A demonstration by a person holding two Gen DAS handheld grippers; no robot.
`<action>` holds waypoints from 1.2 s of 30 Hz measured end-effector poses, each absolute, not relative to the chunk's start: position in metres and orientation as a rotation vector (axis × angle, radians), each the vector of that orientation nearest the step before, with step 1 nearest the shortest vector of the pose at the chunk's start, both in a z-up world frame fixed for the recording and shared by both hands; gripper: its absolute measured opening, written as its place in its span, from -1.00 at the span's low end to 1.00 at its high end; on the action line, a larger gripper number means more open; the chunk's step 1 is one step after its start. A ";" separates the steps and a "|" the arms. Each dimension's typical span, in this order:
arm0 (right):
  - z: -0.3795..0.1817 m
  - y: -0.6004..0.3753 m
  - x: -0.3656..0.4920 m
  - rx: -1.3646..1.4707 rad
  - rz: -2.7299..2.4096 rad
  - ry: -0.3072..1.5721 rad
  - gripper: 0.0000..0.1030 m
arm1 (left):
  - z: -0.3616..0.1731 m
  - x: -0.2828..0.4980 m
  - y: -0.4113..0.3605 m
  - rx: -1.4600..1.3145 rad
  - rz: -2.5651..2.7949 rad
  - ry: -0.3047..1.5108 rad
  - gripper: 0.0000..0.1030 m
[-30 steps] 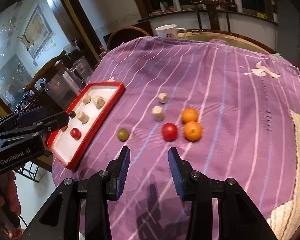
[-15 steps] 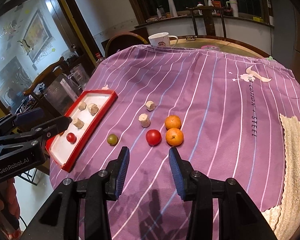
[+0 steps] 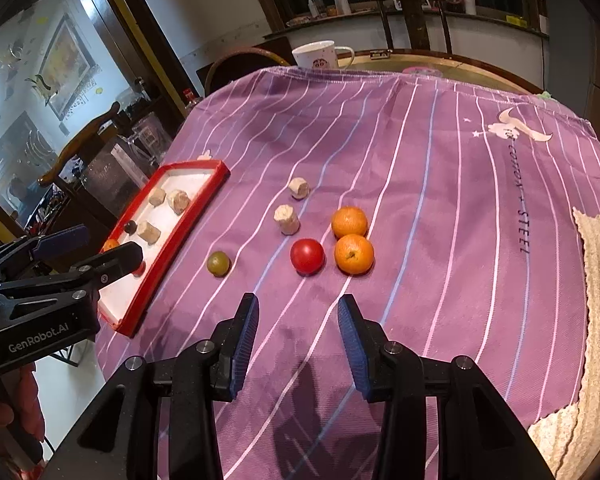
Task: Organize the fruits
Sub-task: 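Move the left gripper to the green fruit and grasp it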
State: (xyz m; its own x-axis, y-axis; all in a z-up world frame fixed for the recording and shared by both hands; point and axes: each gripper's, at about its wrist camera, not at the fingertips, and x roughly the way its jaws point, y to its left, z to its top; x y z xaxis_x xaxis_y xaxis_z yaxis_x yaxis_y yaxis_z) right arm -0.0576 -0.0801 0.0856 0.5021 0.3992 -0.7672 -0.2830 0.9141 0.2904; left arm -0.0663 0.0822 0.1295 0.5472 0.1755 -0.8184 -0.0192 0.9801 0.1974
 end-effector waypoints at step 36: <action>0.033 -0.105 -0.003 0.211 0.275 1.069 -0.12 | 0.033 -0.013 0.118 0.023 -0.028 1.115 0.46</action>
